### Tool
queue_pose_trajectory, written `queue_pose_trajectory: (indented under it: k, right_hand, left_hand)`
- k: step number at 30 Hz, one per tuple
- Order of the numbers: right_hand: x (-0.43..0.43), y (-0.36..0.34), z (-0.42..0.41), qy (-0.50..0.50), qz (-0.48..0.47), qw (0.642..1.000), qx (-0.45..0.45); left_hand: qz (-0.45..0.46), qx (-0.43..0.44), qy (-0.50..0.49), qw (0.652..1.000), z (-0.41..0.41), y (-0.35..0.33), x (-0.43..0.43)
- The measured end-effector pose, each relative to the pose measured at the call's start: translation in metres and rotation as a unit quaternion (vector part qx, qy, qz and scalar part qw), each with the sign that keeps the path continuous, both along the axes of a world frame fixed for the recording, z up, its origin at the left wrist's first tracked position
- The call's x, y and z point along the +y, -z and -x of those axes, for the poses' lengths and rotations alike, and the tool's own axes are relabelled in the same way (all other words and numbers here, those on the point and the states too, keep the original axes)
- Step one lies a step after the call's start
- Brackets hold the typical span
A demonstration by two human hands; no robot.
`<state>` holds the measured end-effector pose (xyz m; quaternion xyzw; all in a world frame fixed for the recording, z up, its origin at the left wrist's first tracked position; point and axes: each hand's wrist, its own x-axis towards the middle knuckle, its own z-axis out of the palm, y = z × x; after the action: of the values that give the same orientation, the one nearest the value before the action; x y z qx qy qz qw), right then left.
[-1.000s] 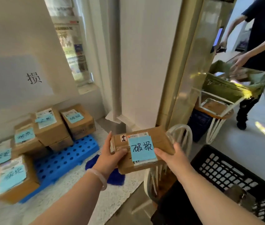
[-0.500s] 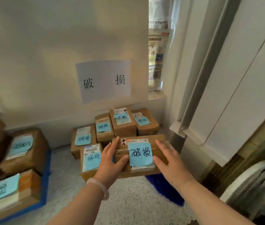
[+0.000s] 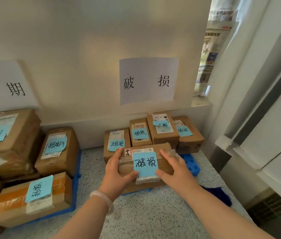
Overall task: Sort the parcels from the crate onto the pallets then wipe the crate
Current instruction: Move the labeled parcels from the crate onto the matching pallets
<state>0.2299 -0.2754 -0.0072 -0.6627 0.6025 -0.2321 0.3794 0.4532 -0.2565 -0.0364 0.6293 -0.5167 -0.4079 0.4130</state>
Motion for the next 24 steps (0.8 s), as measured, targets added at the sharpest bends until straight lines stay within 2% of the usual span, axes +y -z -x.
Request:
queue_pose_trajectory:
  k: [5,12,16,20,24]
  right_hand:
    - [-0.015,0.009,0.002,0.020,-0.004,1.000,-0.010]
    - [-0.019,0.016,0.048,0.087,-0.026,0.996,0.000]
    - [-0.027,0.025,0.072,0.102,-0.051,0.993,0.019]
    - [-0.039,0.040,0.078,0.092,-0.071,0.993,0.029]
    - [-0.058,0.056,0.083,0.064,-0.091,0.993,0.033]
  left_hand:
    - [-0.020,-0.020,0.009,1.000,0.005,0.005,-0.014]
    - [-0.027,-0.027,0.041,0.998,0.059,0.010,-0.036]
    - [-0.038,-0.063,0.064,0.995,0.083,0.019,-0.044]
    - [-0.074,-0.149,0.072,0.983,0.093,0.030,-0.052]
    - [-0.115,-0.317,0.076,0.938,0.096,0.040,-0.060]
